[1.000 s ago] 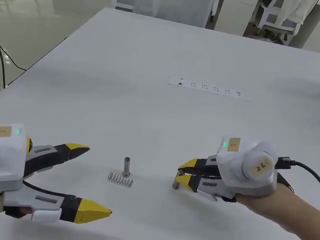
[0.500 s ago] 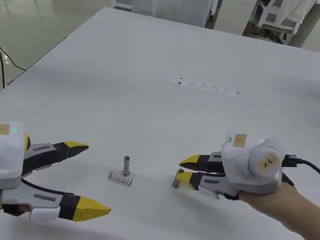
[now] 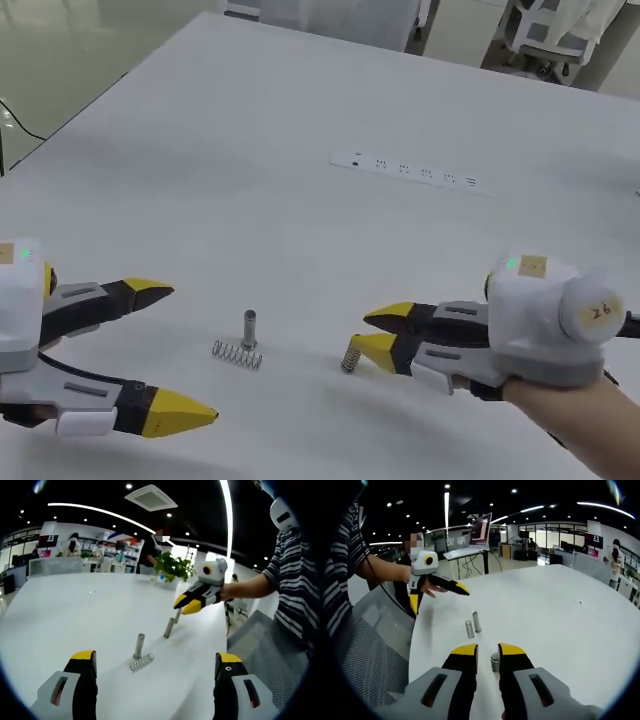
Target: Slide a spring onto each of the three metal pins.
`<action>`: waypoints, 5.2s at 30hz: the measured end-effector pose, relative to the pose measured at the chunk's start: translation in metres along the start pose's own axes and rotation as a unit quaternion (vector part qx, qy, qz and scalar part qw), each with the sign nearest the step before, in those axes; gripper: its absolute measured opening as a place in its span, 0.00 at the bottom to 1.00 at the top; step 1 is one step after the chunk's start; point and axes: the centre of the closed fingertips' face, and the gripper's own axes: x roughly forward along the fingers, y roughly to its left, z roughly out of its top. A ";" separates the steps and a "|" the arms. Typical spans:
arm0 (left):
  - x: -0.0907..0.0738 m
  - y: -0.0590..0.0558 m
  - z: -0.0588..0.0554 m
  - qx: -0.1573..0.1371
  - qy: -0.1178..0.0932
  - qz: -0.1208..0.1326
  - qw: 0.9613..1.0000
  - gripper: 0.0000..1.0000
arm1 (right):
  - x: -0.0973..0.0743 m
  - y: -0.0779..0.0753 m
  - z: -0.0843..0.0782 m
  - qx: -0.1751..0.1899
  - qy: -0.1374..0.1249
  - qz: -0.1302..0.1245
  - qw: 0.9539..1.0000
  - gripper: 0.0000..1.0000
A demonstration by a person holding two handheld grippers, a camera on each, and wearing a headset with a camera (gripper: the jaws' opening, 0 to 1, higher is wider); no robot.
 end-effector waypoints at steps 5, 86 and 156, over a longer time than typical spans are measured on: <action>-0.001 0.000 -0.001 -0.001 0.001 0.000 1.000 0.96 | -0.002 0.009 -0.003 -0.004 0.001 0.004 1.000 0.14; -0.028 0.008 -0.010 -0.010 0.007 0.023 1.000 0.93 | 0.122 0.044 -0.024 -0.057 0.153 0.036 0.986 0.12; 0.013 -0.043 -0.007 0.016 0.057 -0.103 0.993 0.59 | 0.017 0.054 -0.031 -0.206 0.143 0.086 0.964 0.07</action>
